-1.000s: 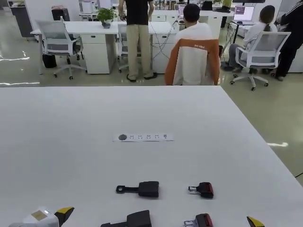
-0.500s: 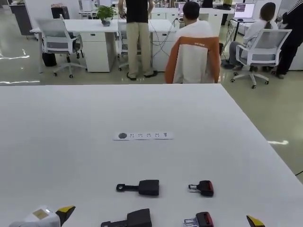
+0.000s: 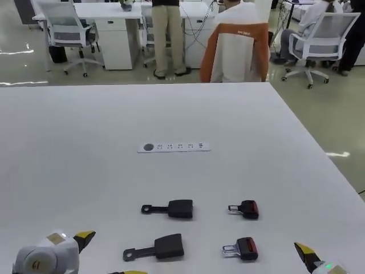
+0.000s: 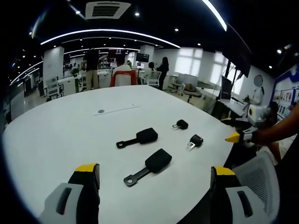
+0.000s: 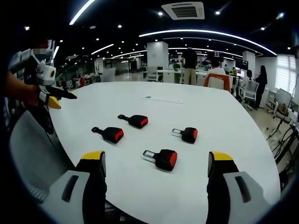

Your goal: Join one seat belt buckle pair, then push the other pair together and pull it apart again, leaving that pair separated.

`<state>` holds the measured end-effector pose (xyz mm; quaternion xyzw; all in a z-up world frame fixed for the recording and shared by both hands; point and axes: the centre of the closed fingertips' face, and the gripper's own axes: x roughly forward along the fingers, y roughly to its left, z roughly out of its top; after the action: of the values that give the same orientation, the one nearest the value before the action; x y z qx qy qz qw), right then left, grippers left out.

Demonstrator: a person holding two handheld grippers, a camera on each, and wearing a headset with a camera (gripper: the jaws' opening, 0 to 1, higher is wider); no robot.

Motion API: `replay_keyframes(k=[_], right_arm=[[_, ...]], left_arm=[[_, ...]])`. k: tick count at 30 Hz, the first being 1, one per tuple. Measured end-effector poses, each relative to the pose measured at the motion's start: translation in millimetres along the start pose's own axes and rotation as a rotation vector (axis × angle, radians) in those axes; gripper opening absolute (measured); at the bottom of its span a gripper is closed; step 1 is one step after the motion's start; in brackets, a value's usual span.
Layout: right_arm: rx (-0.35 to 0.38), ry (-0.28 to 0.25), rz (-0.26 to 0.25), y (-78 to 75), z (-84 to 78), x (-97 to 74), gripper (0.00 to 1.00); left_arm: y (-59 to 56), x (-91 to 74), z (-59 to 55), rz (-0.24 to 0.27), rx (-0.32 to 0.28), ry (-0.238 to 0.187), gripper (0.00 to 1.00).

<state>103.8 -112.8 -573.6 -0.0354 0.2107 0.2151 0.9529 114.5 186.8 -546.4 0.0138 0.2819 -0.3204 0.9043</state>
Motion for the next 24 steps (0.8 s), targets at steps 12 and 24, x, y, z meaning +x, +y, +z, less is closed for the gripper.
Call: replay_keyframes(k=[12,24], right_arm=[[-0.008,0.043,0.085,-10.1,-9.1,37.3,0.89],[-0.054,0.103,0.166,-8.4,-17.4,61.8,0.87]], left_arm=[[-2.5,41.1,-10.8,-0.051,0.028,0.070,1.00],[-6.3,73.7,-15.3,-0.084,0.021,0.106,1.00]])
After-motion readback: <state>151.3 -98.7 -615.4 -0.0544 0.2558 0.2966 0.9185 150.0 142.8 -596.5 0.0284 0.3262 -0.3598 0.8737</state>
